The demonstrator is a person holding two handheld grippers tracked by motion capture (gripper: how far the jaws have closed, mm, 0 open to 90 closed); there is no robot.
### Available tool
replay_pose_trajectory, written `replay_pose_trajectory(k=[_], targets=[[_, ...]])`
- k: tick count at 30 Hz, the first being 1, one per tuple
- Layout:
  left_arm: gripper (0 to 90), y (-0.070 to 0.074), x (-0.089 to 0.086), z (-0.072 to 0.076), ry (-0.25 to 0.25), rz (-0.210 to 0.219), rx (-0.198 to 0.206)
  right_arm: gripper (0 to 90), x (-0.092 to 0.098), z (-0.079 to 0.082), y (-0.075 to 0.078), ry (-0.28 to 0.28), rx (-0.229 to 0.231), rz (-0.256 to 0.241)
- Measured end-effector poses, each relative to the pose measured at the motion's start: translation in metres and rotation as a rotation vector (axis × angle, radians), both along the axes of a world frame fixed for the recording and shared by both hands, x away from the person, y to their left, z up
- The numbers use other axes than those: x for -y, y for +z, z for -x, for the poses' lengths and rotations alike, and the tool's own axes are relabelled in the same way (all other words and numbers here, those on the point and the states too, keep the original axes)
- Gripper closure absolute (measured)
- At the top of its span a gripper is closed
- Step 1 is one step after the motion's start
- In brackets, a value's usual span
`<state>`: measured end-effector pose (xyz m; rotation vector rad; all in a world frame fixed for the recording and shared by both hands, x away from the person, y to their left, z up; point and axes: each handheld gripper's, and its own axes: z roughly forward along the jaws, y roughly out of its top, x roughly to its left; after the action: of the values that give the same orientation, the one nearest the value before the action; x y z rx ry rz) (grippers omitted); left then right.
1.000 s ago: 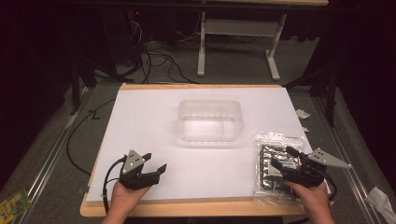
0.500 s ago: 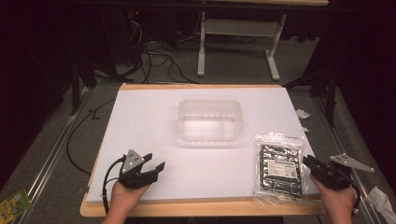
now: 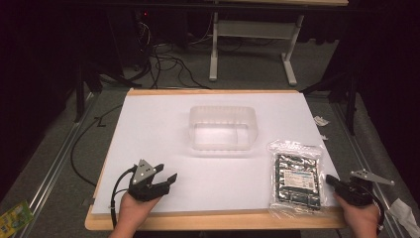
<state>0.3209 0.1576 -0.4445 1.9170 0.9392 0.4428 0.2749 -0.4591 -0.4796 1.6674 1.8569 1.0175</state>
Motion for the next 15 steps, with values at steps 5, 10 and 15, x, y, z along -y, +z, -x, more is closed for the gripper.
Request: replay_pose_trajectory(k=[5, 10, 15], targets=[[39.9, 0.0, 0.001, 0.0, -0.006, -0.002, -0.003, 90.0, -0.009, 0.004, -0.001, 0.051, -0.003, -0.05], [39.9, -0.001, 0.002, 0.0, -0.011, -0.005, -0.005, 90.0, -0.021, 0.007, -0.001, 0.102, -0.014, -0.064], [40.0, -0.001, 0.002, 0.0, -0.011, -0.007, -0.005, 90.0, -0.046, 0.009, -0.001, 0.195, -0.037, -0.054]])
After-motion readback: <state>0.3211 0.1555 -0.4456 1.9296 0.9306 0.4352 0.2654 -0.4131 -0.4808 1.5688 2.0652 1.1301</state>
